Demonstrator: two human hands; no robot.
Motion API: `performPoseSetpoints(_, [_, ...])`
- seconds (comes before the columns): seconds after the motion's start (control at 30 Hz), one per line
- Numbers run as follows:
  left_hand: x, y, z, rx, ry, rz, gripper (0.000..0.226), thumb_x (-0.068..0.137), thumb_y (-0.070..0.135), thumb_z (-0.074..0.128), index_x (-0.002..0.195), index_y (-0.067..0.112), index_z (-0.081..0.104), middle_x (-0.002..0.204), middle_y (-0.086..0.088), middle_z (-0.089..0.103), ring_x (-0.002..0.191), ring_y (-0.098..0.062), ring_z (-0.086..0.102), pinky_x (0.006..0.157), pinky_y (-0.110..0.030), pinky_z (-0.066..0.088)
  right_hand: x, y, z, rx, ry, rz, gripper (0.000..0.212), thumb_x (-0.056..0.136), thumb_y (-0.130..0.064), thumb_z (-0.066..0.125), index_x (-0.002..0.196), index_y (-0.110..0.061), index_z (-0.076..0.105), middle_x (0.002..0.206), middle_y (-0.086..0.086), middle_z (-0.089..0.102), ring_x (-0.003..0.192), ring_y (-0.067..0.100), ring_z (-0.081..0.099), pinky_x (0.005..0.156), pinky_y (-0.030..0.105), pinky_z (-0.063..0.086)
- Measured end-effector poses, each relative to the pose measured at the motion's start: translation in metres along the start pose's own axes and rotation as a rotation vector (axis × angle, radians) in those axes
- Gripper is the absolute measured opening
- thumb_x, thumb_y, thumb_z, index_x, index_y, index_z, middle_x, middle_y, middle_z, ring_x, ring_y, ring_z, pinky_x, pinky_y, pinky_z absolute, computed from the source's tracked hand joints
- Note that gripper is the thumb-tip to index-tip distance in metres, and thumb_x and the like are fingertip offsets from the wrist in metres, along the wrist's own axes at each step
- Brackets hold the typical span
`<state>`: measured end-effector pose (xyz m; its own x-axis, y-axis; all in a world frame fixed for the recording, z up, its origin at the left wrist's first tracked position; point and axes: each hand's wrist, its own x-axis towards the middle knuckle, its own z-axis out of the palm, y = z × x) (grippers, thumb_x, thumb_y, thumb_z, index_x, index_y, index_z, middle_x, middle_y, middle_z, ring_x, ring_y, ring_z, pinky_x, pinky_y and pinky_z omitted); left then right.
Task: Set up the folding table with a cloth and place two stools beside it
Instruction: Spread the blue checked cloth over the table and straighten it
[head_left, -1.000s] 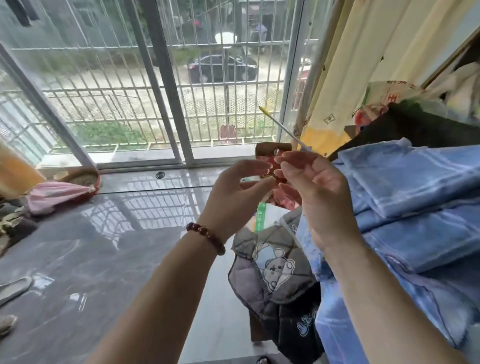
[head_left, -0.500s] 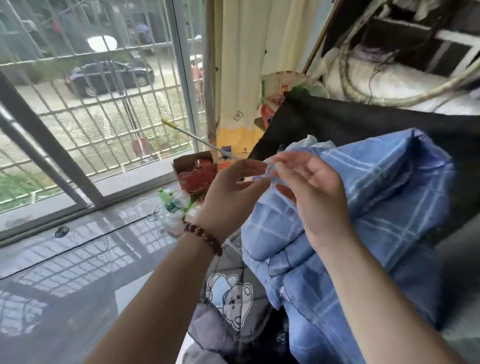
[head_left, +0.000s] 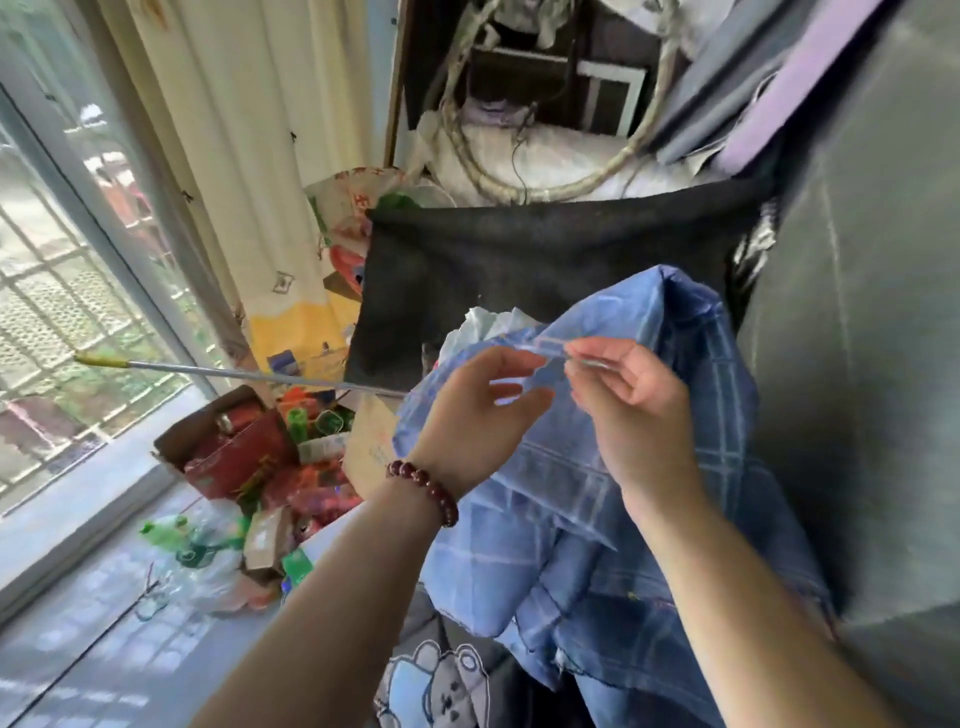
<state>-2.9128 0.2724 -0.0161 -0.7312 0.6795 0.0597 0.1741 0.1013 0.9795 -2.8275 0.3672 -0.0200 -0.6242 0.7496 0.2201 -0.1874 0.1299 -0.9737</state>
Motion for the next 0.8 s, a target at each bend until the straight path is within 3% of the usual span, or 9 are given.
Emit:
performPoseSetpoints(0.13, [0.012,-0.01,0.003,0.08,-0.055,0.043,0.022,0.08,0.014,0.07,0.099,0.023,0.062,0.102,0.015,0.062,0.1,-0.008,0.059,0.088,-0.014,0.045,0.001,0.009,-0.006,-0.09,0.107,0.039,0.02,0.085,-0.005,0.063,0.09,-0.024,0.064,0.094,-0.008,0.069,0.087,0.001,0.064,0.08,0.017,0.046])
performPoseSetpoints(0.23, [0.021,-0.013,0.011,0.15,-0.092,0.071,0.028,0.077,0.02,0.072,0.102,0.027,0.061,0.111,0.013,0.06,0.108,-0.007,0.054,0.092,-0.015,0.04,0.0,0.013,-0.01,-0.143,0.163,0.071,0.023,0.083,-0.005,0.063,0.088,-0.027,0.063,0.094,-0.009,0.067,0.09,0.003,0.063,0.078,0.016,0.045])
performPoseSetpoints(0.33, [0.028,-0.014,0.019,0.258,-0.109,0.112,0.037,0.075,0.027,0.074,0.11,0.026,0.059,0.123,0.009,0.052,0.112,-0.001,0.043,0.082,0.004,0.027,-0.001,0.015,-0.012,-0.207,0.211,0.113,0.023,0.082,-0.01,0.065,0.089,-0.032,0.062,0.104,-0.011,0.065,0.1,0.007,0.059,0.081,0.02,0.047])
performPoseSetpoints(0.37, [0.03,-0.014,0.022,0.289,-0.107,0.111,0.045,0.074,0.029,0.074,0.116,0.025,0.057,0.131,0.005,0.045,0.117,-0.003,0.039,0.085,0.005,0.025,-0.001,0.016,-0.013,-0.235,0.228,0.122,0.024,0.082,-0.012,0.065,0.09,-0.034,0.061,0.106,-0.013,0.063,0.102,0.004,0.057,0.08,0.018,0.046])
performPoseSetpoints(0.43, [0.033,-0.017,0.028,0.356,-0.094,0.071,0.065,0.072,0.034,0.076,0.13,0.026,0.047,0.148,-0.003,0.022,0.134,-0.015,0.026,0.105,-0.015,0.026,0.0,0.017,-0.013,-0.296,0.267,0.127,0.024,0.082,-0.013,0.065,0.091,-0.035,0.061,0.11,-0.014,0.059,0.101,-0.005,0.052,0.075,0.01,0.04])
performPoseSetpoints(0.5, [0.034,-0.019,0.033,0.42,-0.1,0.001,0.082,0.071,0.04,0.076,0.14,0.031,0.033,0.155,-0.004,-0.001,0.141,-0.027,0.013,0.111,-0.036,0.022,0.0,0.019,-0.014,-0.357,0.305,0.116,0.026,0.082,-0.012,0.065,0.096,-0.034,0.061,0.118,-0.013,0.053,0.098,-0.015,0.046,0.08,0.009,0.036])
performPoseSetpoints(0.57, [0.036,-0.023,0.036,0.39,-0.153,-0.062,0.091,0.07,0.041,0.077,0.144,0.034,0.023,0.155,-0.003,-0.008,0.142,-0.026,0.011,0.109,-0.036,0.024,0.002,0.023,-0.016,-0.403,0.328,0.121,0.031,0.081,-0.01,0.066,0.105,-0.029,0.06,0.13,-0.011,0.045,0.112,-0.009,0.043,0.097,0.021,0.038])
performPoseSetpoints(0.67, [0.037,-0.031,0.041,0.276,-0.235,-0.129,0.101,0.068,0.038,0.079,0.147,0.031,0.016,0.154,-0.004,0.007,0.137,-0.019,0.027,0.097,-0.025,0.033,0.006,0.025,-0.018,-0.398,0.349,0.2,0.05,0.079,-0.01,0.067,0.125,-0.026,0.053,0.142,-0.006,0.036,0.131,0.012,0.037,0.108,0.039,0.038])
performPoseSetpoints(0.8, [0.033,-0.04,0.046,0.258,-0.267,-0.128,0.107,0.066,0.036,0.081,0.148,0.031,0.013,0.146,0.002,0.034,0.122,-0.008,0.042,0.088,-0.02,0.037,0.01,0.031,-0.02,-0.199,0.329,0.375,0.074,0.078,-0.008,0.069,0.142,-0.025,0.035,0.14,0.002,0.045,0.123,0.022,0.05,0.099,0.045,0.047])
